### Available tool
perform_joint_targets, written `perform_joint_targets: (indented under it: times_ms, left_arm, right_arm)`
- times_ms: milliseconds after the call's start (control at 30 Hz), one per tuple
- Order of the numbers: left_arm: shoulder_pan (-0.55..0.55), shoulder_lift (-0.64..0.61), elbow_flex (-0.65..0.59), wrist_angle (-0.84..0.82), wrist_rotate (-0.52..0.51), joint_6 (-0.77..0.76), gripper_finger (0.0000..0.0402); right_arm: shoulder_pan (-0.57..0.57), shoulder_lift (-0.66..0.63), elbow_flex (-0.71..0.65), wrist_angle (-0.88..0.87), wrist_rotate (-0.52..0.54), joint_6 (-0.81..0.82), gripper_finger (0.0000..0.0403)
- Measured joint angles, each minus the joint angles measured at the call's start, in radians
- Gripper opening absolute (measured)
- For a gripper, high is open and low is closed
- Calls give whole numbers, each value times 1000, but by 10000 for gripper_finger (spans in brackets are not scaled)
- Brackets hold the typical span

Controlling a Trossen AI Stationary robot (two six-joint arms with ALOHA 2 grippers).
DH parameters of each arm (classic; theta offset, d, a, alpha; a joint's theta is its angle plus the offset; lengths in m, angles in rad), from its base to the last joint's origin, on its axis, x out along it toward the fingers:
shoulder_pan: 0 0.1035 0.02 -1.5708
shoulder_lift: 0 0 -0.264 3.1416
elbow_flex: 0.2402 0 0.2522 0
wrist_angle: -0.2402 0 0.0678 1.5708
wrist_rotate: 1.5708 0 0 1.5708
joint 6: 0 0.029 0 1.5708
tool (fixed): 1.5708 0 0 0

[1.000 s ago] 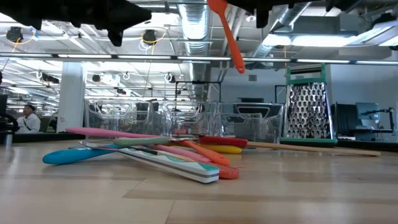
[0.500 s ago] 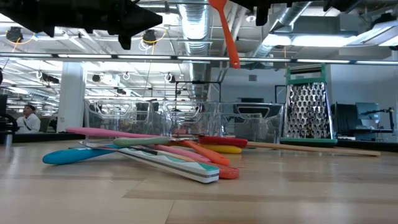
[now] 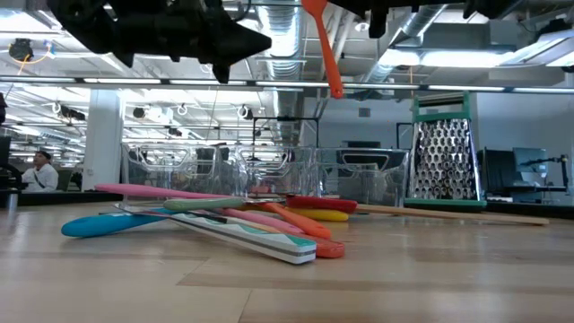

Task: Pick & Place Kitchen Items
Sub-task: Put the right orange spatula into the left transparent bin

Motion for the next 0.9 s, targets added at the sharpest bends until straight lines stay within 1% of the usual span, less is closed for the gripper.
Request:
perform_joint_targets:
  times_ms: [167, 267, 567, 767, 900]
  left_arm:
    - [-13, 53, 27, 25, -30, 0, 5]
    - [-22, 85, 52, 37, -33, 3, 20]
    - [-27, 149, 132, 65, -18, 3, 111]
    - [-40, 147, 152, 64, -13, 3, 161]
    - [-39, 148, 152, 63, -52, 4, 188]
  right_arm:
    - [0, 0, 0, 13, -14, -7, 0]
    - [-2, 0, 0, 18, -14, -11, 0]
    - [-6, 25, 0, 30, -17, -11, 0]
    - [-6, 27, 1, 38, -17, -11, 0]
    - [-4, 27, 1, 57, -30, -24, 0]
